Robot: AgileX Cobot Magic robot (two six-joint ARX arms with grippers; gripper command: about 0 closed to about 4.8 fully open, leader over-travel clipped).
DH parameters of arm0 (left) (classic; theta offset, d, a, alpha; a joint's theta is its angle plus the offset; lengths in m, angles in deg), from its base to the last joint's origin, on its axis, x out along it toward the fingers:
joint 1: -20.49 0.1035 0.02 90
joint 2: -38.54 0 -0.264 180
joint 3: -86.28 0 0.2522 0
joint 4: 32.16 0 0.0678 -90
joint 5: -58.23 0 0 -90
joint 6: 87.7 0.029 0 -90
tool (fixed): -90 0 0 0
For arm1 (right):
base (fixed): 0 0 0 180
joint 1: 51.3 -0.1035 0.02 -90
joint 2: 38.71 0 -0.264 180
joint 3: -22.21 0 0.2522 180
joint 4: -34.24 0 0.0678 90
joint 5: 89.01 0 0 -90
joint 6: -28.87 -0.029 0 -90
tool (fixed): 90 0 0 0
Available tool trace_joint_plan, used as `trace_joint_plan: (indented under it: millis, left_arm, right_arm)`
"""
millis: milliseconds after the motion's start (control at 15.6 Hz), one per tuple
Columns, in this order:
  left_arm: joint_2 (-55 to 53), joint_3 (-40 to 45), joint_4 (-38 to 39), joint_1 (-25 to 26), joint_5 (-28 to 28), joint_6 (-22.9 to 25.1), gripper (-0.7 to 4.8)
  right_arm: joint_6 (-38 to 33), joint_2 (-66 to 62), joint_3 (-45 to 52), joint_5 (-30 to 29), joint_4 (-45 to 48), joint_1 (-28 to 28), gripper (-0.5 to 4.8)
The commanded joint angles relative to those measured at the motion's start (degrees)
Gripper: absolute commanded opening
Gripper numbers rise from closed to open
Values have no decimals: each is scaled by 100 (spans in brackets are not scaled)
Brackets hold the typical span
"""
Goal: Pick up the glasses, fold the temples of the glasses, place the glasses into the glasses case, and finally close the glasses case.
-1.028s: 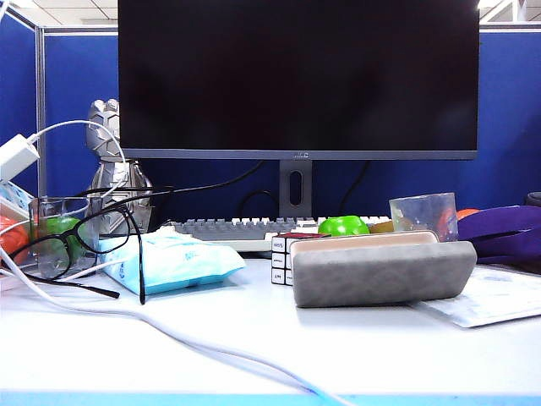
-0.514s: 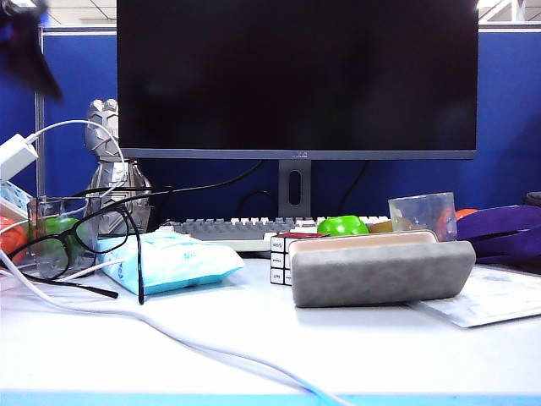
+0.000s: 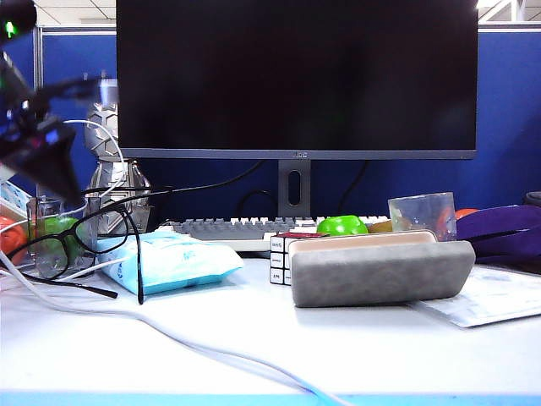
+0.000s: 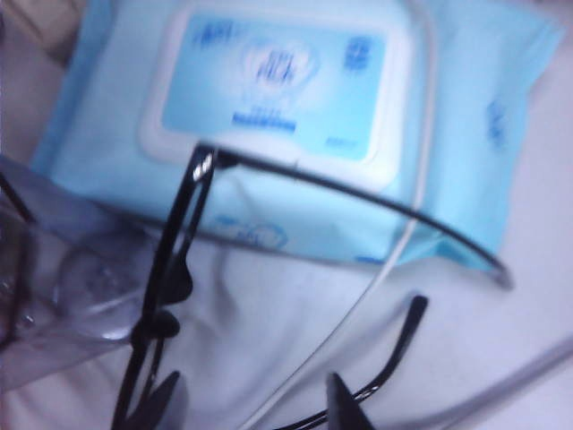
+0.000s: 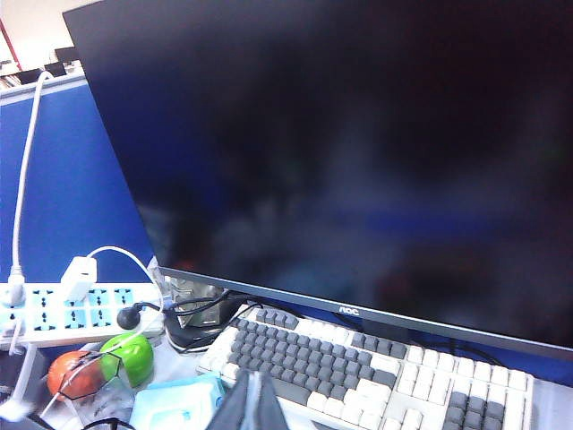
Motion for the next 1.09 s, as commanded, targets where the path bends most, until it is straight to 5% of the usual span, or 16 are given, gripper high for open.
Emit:
trace_joint_plan:
  millis: [64,771,1092]
  left_arm:
    - [-284,-26,-57,-2,-297,280,210]
    - [-839,-26,-918,2,-566,387,208]
    - [-933,-26,-1047,2,-564,382,25]
  right_arm:
    - [-13,24,-33,-46,90,-9,-5]
    - [-13,22,-33,-44,87,-9,-5]
    - [-13,22,-33,-44,90,-9,-5]
